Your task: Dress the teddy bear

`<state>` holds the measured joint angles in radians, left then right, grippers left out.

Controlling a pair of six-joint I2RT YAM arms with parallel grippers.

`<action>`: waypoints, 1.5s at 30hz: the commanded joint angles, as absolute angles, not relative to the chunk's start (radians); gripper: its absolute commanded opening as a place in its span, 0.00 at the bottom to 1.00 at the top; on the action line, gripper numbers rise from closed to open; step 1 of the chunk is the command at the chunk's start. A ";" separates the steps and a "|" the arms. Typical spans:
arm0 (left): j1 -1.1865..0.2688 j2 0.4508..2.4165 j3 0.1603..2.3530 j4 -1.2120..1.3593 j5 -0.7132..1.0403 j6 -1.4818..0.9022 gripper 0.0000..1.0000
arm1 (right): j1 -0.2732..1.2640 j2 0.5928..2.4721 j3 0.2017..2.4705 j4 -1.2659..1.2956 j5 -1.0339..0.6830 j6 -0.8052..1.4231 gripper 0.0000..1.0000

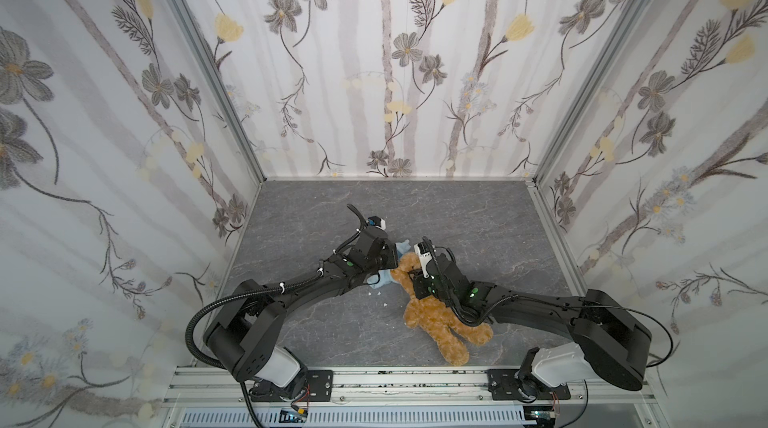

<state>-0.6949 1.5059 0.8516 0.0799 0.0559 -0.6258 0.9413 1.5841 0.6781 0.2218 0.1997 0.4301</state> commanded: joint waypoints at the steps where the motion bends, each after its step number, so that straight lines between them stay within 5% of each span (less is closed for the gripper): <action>1: -0.696 1.514 0.868 0.120 0.075 -0.651 0.00 | 0.963 1.588 0.686 0.285 0.199 0.364 0.14; 19: -0.698 1.539 0.896 0.120 0.147 -0.692 0.00 | 1.001 1.568 0.611 0.457 0.068 0.089 0.13; 35: -0.686 1.524 0.848 0.105 0.393 -0.558 0.00 | 0.872 1.681 0.532 0.622 -0.019 0.356 0.08; 45: -0.636 1.511 0.874 0.063 0.244 -0.533 0.00 | 0.868 1.512 0.388 0.647 -0.221 0.255 0.09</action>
